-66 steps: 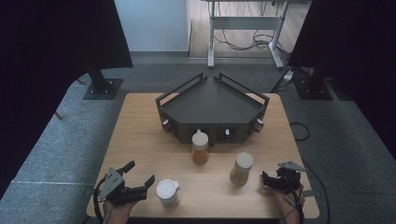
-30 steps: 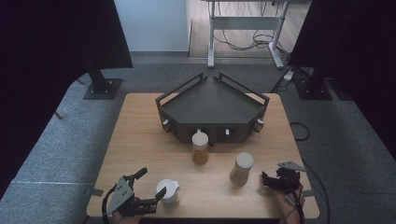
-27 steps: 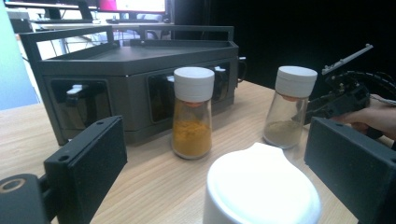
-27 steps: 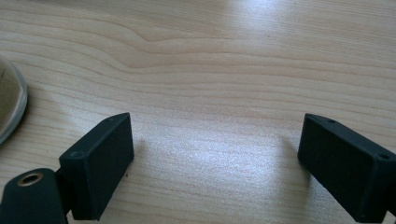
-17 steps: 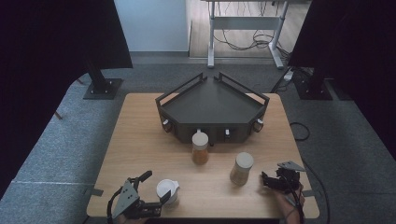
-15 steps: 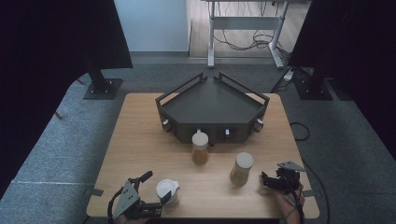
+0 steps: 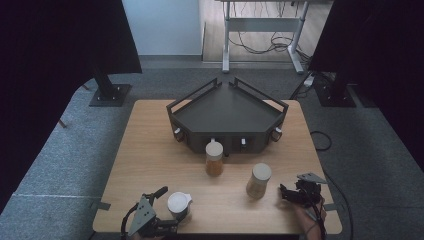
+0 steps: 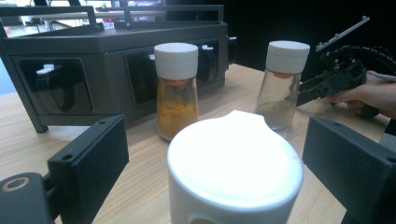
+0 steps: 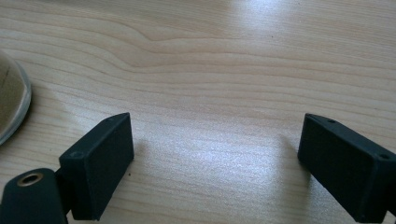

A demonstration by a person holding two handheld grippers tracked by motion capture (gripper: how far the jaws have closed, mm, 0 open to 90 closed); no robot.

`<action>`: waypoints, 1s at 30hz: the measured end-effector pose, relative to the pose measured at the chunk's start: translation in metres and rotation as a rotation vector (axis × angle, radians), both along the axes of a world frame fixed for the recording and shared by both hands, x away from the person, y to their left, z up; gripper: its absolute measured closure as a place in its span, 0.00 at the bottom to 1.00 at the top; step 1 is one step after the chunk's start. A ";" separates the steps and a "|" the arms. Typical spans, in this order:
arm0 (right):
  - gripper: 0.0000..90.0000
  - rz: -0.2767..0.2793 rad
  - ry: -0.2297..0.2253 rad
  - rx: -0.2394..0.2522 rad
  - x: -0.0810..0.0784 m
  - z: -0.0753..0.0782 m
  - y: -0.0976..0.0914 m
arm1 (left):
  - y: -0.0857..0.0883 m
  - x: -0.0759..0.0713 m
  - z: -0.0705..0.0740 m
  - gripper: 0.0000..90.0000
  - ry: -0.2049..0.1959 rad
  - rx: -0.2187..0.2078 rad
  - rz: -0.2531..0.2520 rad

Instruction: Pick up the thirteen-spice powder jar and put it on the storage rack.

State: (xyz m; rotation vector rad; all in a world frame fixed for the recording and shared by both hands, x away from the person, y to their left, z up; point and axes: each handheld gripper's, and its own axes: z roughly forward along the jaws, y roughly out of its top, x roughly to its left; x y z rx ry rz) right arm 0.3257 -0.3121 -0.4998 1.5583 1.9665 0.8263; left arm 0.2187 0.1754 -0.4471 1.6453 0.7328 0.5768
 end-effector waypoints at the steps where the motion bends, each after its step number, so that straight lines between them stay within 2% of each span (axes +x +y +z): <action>1: 0.11 0.000 0.000 0.000 0.000 0.000 0.000 | -0.001 0.000 -0.001 0.08 0.000 0.003 -0.001; 8: 0.11 0.002 0.000 0.000 0.000 0.000 0.000 | -0.003 0.000 -0.006 0.09 0.007 0.011 -0.008; 21: 0.11 0.003 0.001 0.001 0.000 0.000 0.000 | -0.004 0.002 -0.017 0.18 0.022 0.022 -0.017; 25: 0.11 0.004 0.001 0.001 0.000 0.000 0.000 | -0.003 0.001 -0.018 0.25 0.022 0.014 -0.019; 28: 0.11 0.005 0.001 0.001 0.000 0.000 0.000 | -0.002 0.001 -0.020 0.32 0.025 -0.007 -0.043; 30: 0.11 0.006 0.001 0.000 0.000 0.000 0.000 | -0.002 0.001 -0.021 0.33 0.022 -0.014 -0.044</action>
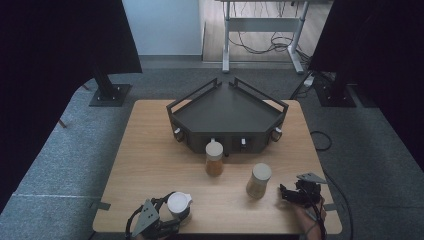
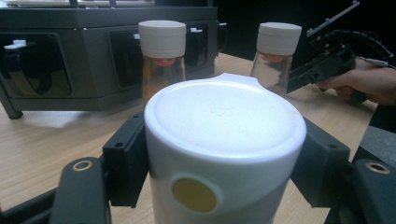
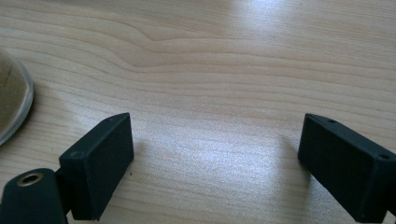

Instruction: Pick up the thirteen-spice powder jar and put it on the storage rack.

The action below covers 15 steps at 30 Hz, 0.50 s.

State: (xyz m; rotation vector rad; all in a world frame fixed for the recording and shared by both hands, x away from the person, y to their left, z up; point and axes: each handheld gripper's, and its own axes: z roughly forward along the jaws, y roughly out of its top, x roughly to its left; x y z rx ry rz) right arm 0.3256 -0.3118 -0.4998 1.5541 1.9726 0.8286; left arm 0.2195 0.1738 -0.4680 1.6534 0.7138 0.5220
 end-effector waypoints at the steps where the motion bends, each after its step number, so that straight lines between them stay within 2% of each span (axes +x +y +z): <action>1: 0.11 0.000 0.000 0.000 0.000 0.000 0.000 | 0.000 0.000 0.000 0.33 -0.002 0.004 -0.001; 15: 0.11 0.003 0.000 0.000 0.000 0.000 0.000 | -0.003 -0.001 0.004 0.34 -0.004 0.043 0.008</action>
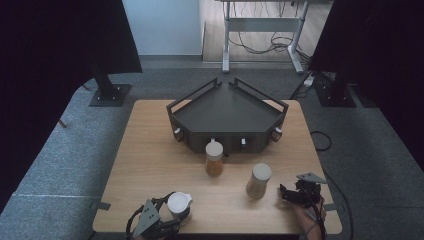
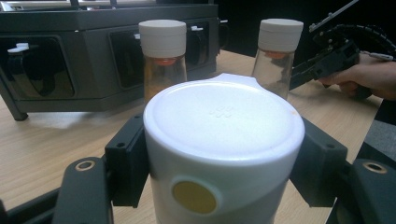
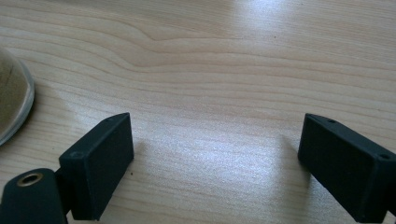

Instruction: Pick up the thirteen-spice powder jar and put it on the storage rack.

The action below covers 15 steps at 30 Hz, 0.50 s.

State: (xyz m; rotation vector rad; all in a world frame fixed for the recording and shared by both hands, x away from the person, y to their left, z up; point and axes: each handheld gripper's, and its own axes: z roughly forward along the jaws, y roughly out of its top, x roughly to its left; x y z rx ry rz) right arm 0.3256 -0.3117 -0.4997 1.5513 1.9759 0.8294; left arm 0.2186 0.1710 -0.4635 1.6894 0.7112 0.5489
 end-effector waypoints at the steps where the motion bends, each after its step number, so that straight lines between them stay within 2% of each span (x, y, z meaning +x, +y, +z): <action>1: 0.11 0.000 0.000 0.000 0.000 0.000 0.000 | 0.000 0.000 0.001 0.34 0.001 0.002 0.003; 15: 0.11 0.002 0.000 0.000 0.000 0.000 0.000 | -0.004 0.005 0.021 0.34 -0.017 -0.019 0.013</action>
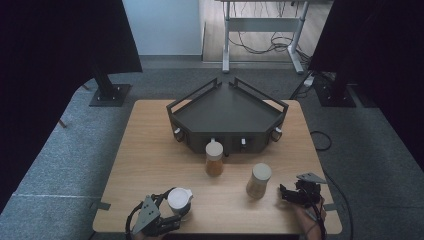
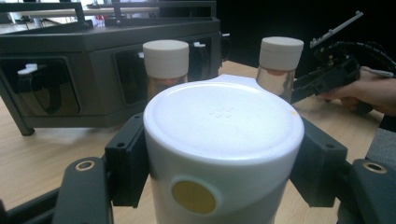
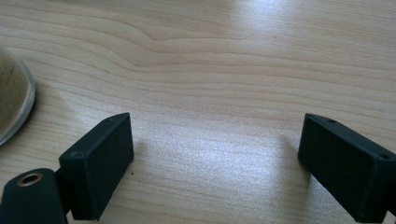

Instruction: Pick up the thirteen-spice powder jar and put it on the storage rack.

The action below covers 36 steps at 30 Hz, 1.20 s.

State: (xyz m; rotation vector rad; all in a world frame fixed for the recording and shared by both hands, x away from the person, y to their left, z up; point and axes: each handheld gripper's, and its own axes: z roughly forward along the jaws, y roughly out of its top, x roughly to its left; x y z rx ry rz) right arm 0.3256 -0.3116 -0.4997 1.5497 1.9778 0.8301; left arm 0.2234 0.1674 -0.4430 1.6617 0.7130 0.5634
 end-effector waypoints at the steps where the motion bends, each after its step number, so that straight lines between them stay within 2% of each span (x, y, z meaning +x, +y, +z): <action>1: 0.11 0.000 0.000 0.000 0.000 0.000 0.000 | 0.000 0.001 0.001 0.34 -0.001 0.001 0.002; 8: 0.11 0.001 0.000 0.000 0.000 0.000 0.000 | -0.002 0.005 0.009 0.34 -0.006 0.016 0.016; 18: 0.11 0.002 0.000 0.000 0.000 0.000 0.000 | -0.002 0.013 0.023 0.34 -0.019 -0.001 0.013; 27: 0.11 0.004 0.000 0.000 0.000 0.000 0.000 | -0.002 0.021 0.032 0.34 -0.013 -0.016 0.016; 36: 0.11 0.004 0.000 0.000 0.000 0.000 0.000 | -0.001 0.031 0.043 0.34 -0.018 -0.013 0.030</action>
